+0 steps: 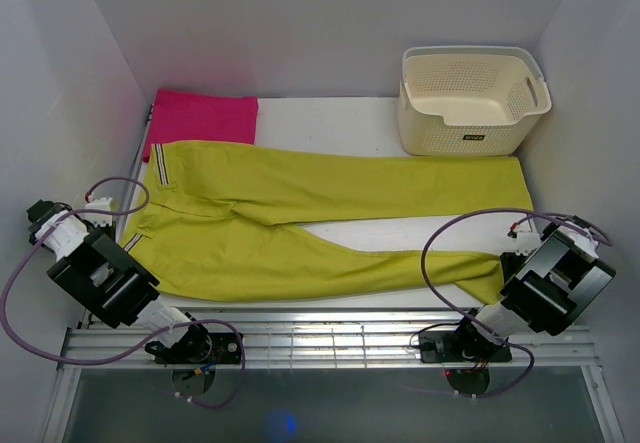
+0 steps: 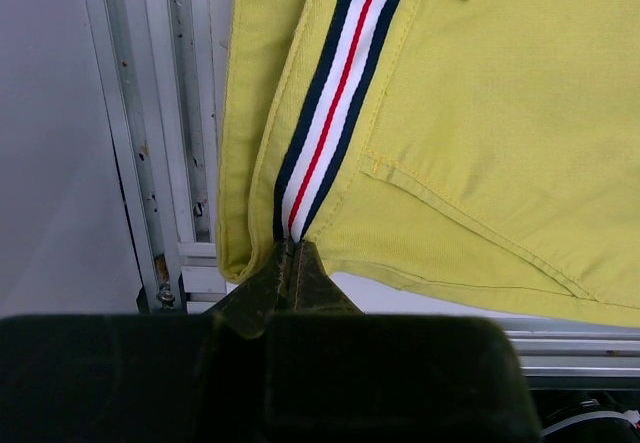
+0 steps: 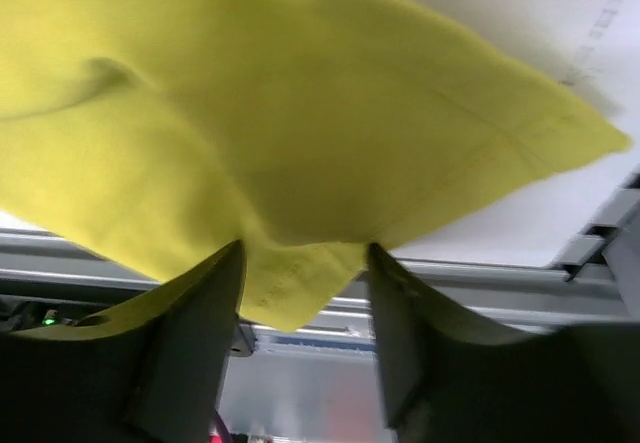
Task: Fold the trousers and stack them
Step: Flatten the trousers out
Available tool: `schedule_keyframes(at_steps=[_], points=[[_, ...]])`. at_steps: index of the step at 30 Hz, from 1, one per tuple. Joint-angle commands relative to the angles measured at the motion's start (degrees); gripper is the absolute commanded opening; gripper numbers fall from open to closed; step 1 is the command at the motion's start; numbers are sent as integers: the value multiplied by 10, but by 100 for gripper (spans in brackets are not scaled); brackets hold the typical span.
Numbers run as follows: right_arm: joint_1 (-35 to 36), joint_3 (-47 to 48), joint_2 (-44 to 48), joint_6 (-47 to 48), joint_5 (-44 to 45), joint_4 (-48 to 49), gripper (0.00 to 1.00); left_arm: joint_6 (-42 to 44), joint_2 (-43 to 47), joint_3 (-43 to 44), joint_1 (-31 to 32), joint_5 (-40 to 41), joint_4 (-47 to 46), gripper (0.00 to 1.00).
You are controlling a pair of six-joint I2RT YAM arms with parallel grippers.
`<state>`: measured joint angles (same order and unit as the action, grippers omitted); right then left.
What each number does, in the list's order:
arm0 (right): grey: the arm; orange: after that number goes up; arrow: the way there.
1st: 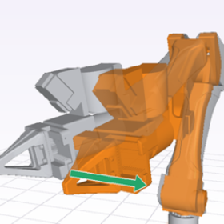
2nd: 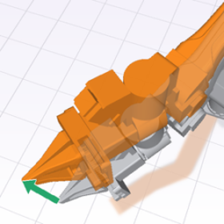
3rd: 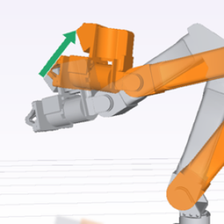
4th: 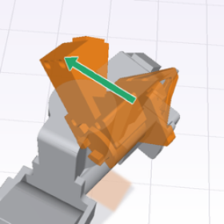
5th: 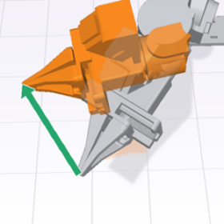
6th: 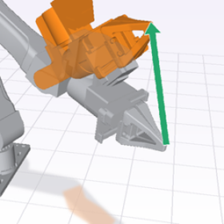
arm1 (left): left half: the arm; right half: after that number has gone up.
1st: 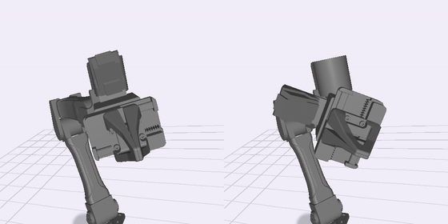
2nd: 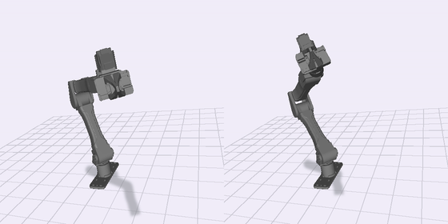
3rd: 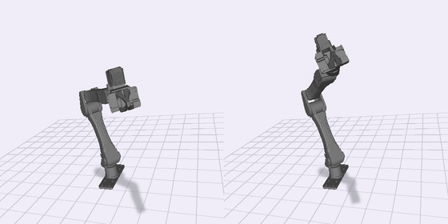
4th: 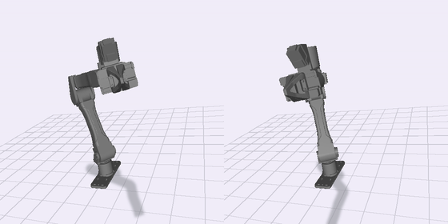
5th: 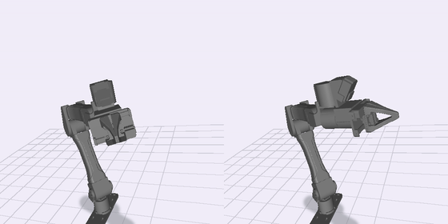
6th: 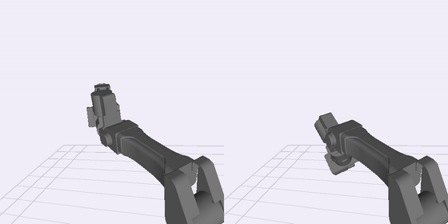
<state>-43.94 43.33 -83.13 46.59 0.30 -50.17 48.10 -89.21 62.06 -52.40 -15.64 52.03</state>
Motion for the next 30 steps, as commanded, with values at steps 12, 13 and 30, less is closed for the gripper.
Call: schedule_keyframes(at_steps=[12, 13, 30], points=[[-8, 181, -86, 60, 23, 15, 8, -26, -18, 46, -2, -19, 5, 0], [-9, 195, -84, 82, 16, 6, 8, -25, -18, 48, -2, -16, 5, 0], [120, 263, -106, 201, 71, -45, 8, 1, -32, 90, 5, -26, 42, 0]])
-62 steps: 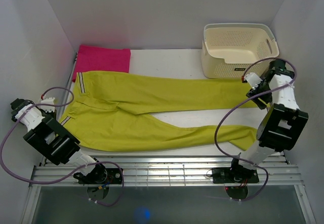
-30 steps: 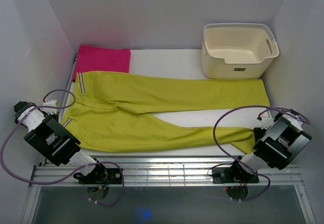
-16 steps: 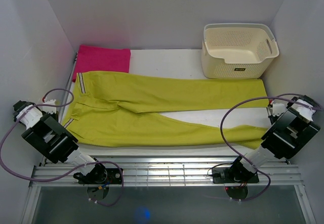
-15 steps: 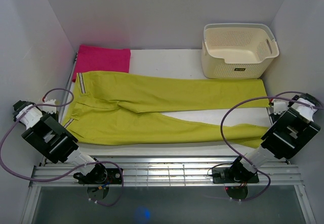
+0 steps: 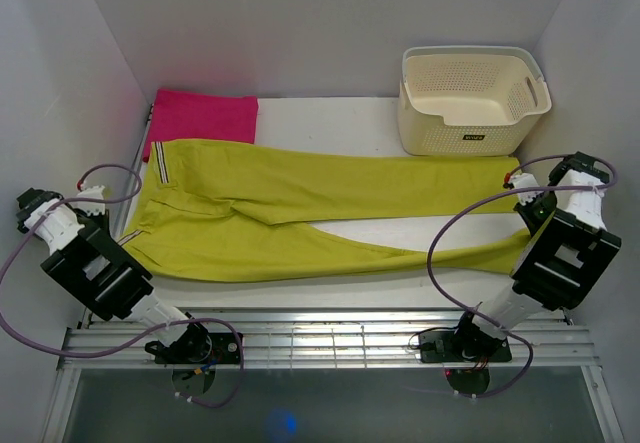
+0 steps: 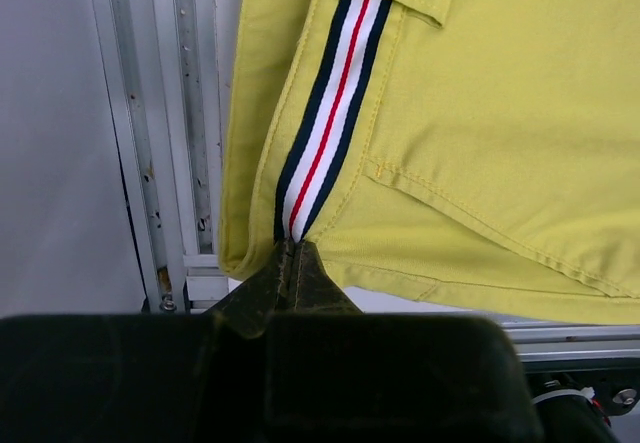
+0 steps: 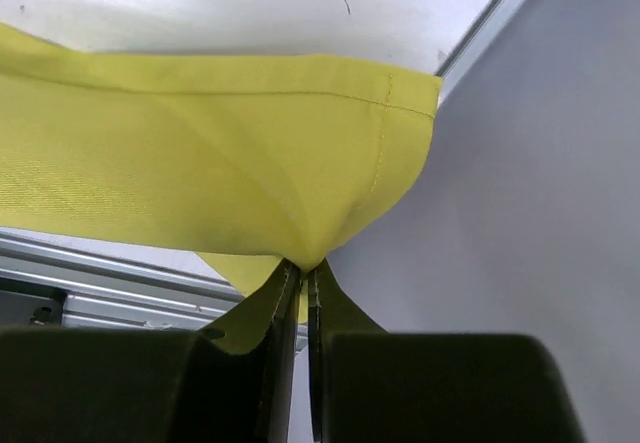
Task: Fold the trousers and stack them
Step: Flatten the trousers out
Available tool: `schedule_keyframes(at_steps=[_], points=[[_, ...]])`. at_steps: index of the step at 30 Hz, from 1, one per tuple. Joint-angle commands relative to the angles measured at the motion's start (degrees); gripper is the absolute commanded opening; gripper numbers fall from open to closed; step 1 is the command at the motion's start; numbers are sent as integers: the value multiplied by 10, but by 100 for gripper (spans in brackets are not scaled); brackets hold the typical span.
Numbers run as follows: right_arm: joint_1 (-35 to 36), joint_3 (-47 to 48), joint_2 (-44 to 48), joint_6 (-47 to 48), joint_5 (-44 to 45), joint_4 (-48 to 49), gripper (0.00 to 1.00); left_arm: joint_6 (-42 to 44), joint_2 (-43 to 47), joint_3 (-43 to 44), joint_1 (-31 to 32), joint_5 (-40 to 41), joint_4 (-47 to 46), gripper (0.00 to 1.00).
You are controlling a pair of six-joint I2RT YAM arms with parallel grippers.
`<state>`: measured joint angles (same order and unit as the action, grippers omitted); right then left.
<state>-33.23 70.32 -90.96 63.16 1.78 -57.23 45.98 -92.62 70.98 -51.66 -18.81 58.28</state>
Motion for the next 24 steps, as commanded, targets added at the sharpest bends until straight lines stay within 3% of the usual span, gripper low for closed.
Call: schedule_keyframes(at_steps=[1, 4, 6, 7, 8, 10, 11, 13, 16, 19, 21, 22, 23, 24], points=[[15, -7, -35, 35, 69, 33, 8, 38, 6, -6, -2, 11, -20, 0], [17, -5, -55, 36, 94, 51, 14, 66, 24, -30, -2, 24, -9, 0], [18, -3, -57, 44, 102, 41, 29, 90, 31, -37, -2, 29, 10, 4], [18, 0, -55, 56, 104, 31, 39, 100, 38, -35, -3, 26, 21, 20], [17, 2, -43, 62, 104, 17, 58, 122, 42, -34, -3, 24, 41, 30], [18, 12, -27, 72, 104, 2, 78, 136, 68, -31, -3, 15, 51, 48], [18, 19, -13, 79, 101, -6, 83, 142, 77, -28, -3, 9, 59, 61], [18, 58, -7, 79, 81, -41, 83, 151, 98, -6, -3, -8, 70, 68], [18, 103, -7, 67, 40, -114, 78, 149, 109, 34, 5, -54, 96, 71], [19, 52, 23, 82, -7, -166, 61, 133, 146, 21, 68, -111, 108, 70], [23, -43, 66, 100, -9, -110, 59, 68, 175, -9, 172, -146, 90, 70], [31, -101, 91, 110, -8, -58, 59, -9, 178, -22, 296, -162, 56, 70], [35, -131, 103, 112, -7, -20, 59, -62, 175, -23, 326, -166, 31, 70], [44, -184, 107, 109, -3, 59, 61, -176, 133, -10, 480, -162, -41, 70]])
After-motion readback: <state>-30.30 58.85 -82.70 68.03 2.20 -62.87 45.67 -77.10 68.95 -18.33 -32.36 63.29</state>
